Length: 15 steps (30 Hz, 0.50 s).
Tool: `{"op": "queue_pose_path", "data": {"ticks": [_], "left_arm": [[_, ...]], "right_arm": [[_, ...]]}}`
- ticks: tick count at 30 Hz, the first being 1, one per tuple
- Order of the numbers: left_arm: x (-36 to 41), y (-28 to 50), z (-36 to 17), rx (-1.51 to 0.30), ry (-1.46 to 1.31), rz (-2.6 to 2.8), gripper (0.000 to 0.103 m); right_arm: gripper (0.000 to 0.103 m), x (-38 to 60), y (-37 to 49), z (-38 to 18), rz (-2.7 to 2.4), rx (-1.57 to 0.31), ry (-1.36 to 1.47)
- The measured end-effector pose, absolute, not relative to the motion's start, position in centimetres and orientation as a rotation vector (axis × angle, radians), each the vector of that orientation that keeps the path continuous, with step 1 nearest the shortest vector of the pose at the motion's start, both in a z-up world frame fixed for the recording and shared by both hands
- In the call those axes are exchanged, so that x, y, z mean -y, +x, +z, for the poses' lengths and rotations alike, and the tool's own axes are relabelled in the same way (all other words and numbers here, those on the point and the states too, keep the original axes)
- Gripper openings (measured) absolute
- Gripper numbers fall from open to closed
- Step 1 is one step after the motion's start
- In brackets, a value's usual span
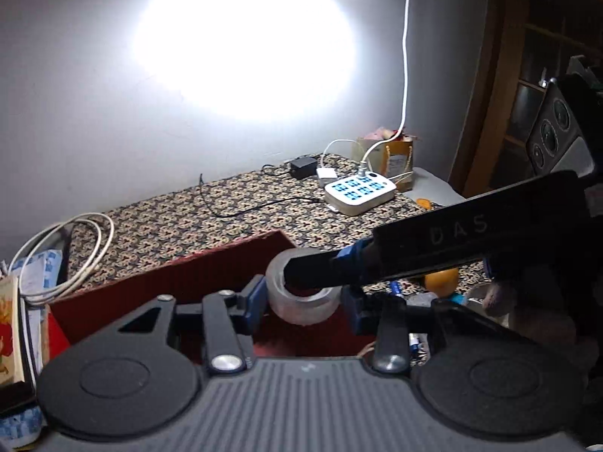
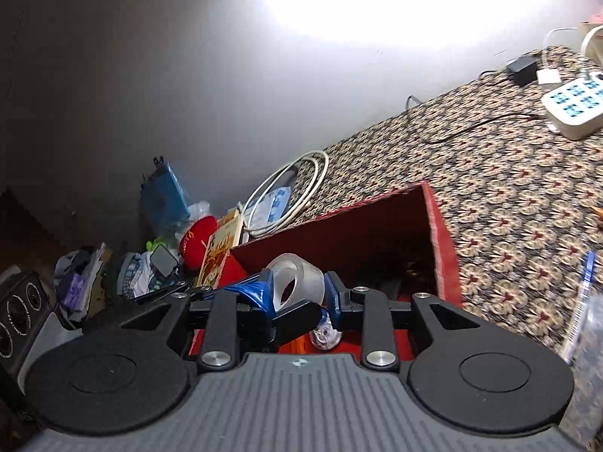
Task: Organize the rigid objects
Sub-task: 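Lift the tape roll with the right tool and carry it into the box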
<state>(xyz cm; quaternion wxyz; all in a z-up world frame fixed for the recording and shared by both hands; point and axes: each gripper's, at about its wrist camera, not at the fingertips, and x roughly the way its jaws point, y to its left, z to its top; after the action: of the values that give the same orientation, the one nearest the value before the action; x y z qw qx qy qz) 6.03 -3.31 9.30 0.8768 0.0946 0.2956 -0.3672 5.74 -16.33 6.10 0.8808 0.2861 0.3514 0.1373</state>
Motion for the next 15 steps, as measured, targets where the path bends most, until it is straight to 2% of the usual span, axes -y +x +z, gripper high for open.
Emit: {"op": "queue_pose_path", "data": {"ticks": [15], "left_arm": [[-0.7,17.5,2.4,-0.869,0.126,-0.585,0.041]], "right_arm": [[0.011,11.7,15.6,-0.5,0.254,-0.912,0.531]]}}
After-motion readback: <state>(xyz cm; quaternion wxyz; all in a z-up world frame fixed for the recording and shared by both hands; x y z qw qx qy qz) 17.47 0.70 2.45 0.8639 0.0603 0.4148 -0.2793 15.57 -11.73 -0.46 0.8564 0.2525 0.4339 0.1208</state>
